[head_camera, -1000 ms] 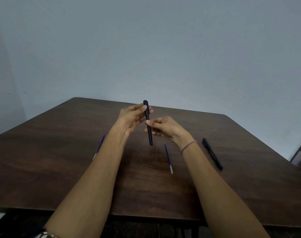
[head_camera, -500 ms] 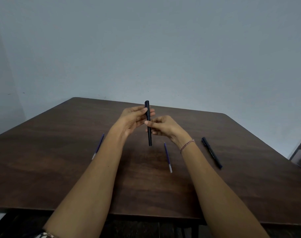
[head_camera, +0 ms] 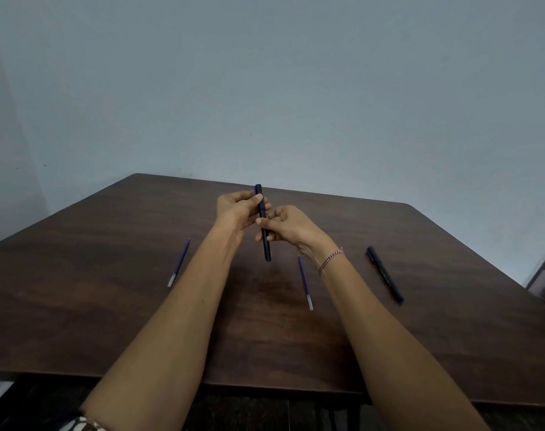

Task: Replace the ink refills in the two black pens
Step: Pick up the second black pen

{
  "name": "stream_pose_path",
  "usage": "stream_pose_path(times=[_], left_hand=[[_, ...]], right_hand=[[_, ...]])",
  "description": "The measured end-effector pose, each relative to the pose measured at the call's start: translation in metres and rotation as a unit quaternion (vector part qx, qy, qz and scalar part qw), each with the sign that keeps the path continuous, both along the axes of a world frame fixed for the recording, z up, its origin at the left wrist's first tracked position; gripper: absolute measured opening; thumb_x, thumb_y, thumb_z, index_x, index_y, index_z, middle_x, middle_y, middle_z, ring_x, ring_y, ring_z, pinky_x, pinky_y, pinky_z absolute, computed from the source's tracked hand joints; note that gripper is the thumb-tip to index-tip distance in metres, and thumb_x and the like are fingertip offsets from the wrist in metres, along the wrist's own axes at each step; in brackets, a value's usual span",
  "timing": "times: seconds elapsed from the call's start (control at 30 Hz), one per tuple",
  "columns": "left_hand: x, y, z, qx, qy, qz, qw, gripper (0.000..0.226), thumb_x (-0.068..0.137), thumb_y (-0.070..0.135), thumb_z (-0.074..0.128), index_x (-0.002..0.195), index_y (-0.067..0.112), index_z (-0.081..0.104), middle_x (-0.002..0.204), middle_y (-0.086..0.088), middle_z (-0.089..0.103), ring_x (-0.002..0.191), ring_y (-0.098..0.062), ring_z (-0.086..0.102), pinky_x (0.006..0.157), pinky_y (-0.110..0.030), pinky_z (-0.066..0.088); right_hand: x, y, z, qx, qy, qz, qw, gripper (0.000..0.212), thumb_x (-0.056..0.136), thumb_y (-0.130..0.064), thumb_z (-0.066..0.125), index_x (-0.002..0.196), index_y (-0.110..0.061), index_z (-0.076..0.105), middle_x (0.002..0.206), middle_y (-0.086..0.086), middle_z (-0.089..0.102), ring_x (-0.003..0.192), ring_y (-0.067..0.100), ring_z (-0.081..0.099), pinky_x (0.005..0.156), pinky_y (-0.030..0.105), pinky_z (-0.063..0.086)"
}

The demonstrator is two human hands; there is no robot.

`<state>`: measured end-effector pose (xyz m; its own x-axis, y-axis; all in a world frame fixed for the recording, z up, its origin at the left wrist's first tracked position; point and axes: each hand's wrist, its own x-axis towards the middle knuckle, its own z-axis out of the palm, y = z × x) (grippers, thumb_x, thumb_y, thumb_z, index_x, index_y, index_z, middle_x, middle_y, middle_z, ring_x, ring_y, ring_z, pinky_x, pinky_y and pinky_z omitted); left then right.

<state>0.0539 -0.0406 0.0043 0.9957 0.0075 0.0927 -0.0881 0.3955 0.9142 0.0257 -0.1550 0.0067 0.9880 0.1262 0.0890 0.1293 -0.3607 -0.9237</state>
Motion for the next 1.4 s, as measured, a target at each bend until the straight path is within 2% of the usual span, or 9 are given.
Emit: stream_pose_path(times=[0.2, 0.33, 0.53, 0.63, 0.8, 1.0, 1.1, 1.2, 1.4], left_hand=[[0.0, -0.004, 0.0, 0.009, -0.024, 0.033, 0.999, 0.017, 0.09, 0.0, 0.057, 0.105, -0.007, 0.06, 0.077, -0.011, 0.063, 0.069, -0.018, 0.063, 0.059, -0.024, 0.057], [0.002, -0.009, 0.002, 0.027, -0.001, -0.048, 0.998, 0.024, 0.099, 0.014, 0.042, 0.109, 0.0, 0.059, 0.082, -0.006, 0.063, 0.07, -0.014, 0.061, 0.059, -0.024, 0.054], [0.0, -0.015, 0.004, 0.022, 0.024, -0.076, 0.997, 0.027, 0.102, 0.017, 0.032, 0.086, 0.012, 0.053, 0.079, -0.004, 0.063, 0.065, -0.014, 0.06, 0.06, -0.027, 0.048], [-0.001, -0.018, 0.002, 0.007, 0.03, -0.04, 0.999, 0.029, 0.102, 0.02, 0.031, 0.079, 0.015, 0.047, 0.071, -0.001, 0.06, 0.055, -0.011, 0.056, 0.044, -0.018, 0.046], [0.003, -0.02, -0.003, 0.028, 0.004, 0.026, 0.999, 0.03, 0.101, 0.018, 0.033, 0.073, 0.016, 0.043, 0.062, 0.0, 0.05, 0.051, -0.009, 0.048, 0.042, -0.015, 0.037], [0.003, -0.02, -0.004, -0.008, -0.013, 0.025, 1.0, 0.029, 0.101, 0.013, 0.034, 0.073, 0.013, 0.042, 0.065, -0.004, 0.043, 0.053, -0.011, 0.044, 0.049, -0.018, 0.04], [0.003, -0.019, -0.004, -0.004, -0.012, 0.014, 1.0, 0.028, 0.101, 0.017, 0.034, 0.076, 0.014, 0.047, 0.067, -0.003, 0.048, 0.059, -0.013, 0.047, 0.056, -0.024, 0.041], [0.002, -0.017, -0.002, 0.005, -0.007, -0.031, 0.999, 0.033, 0.103, 0.022, 0.03, 0.082, 0.013, 0.054, 0.072, -0.005, 0.059, 0.061, -0.015, 0.056, 0.055, -0.023, 0.046], [0.004, -0.022, 0.0, 0.002, -0.02, -0.037, 0.999, 0.029, 0.102, 0.012, 0.03, 0.085, 0.012, 0.053, 0.077, -0.004, 0.057, 0.067, -0.013, 0.056, 0.059, -0.022, 0.049]], right_hand=[[0.0, 0.005, 0.001, -0.061, -0.035, -0.025, 0.997, 0.013, 0.092, -0.015, 0.061, 0.082, -0.006, 0.062, 0.066, 0.006, 0.068, 0.056, 0.007, 0.06, 0.068, 0.019, 0.053], [-0.001, 0.005, -0.002, -0.096, -0.061, -0.06, 0.992, 0.01, 0.091, -0.016, 0.061, 0.092, -0.006, 0.059, 0.071, 0.007, 0.07, 0.061, 0.01, 0.066, 0.07, 0.024, 0.056], [0.0, 0.009, -0.004, -0.123, -0.076, -0.076, 0.987, 0.01, 0.091, -0.014, 0.061, 0.092, -0.004, 0.061, 0.074, 0.011, 0.071, 0.054, 0.009, 0.065, 0.067, 0.025, 0.058], [0.001, 0.014, -0.004, -0.15, -0.088, -0.082, 0.981, 0.011, 0.092, -0.01, 0.057, 0.097, -0.001, 0.06, 0.066, 0.002, 0.063, 0.042, 0.0, 0.059, 0.054, 0.014, 0.051], [-0.002, 0.028, -0.004, -0.257, -0.152, -0.104, 0.949, 0.016, 0.09, -0.005, 0.046, 0.102, -0.003, 0.057, 0.095, 0.018, 0.067, 0.087, 0.033, 0.064, 0.067, 0.032, 0.047], [-0.002, 0.033, -0.006, -0.319, -0.179, -0.11, 0.924, 0.028, 0.092, -0.001, 0.041, 0.117, 0.002, 0.053, 0.106, 0.022, 0.065, 0.098, 0.038, 0.06, 0.073, 0.036, 0.044], [-0.004, 0.031, -0.005, -0.295, -0.182, -0.099, 0.933, 0.019, 0.092, -0.003, 0.043, 0.106, -0.004, 0.057, 0.1, 0.019, 0.064, 0.087, 0.031, 0.064, 0.071, 0.032, 0.049], [-0.003, 0.023, -0.005, -0.224, -0.148, -0.088, 0.959, 0.024, 0.092, -0.009, 0.05, 0.073, -0.023, 0.048, 0.071, 0.001, 0.06, 0.046, 0.004, 0.06, 0.05, 0.013, 0.045], [0.002, 0.004, -0.005, -0.128, -0.075, -0.102, 0.984, 0.023, 0.091, -0.022, 0.061, 0.073, -0.008, 0.063, 0.058, 0.002, 0.066, 0.037, 0.0, 0.055, 0.055, 0.017, 0.053]])
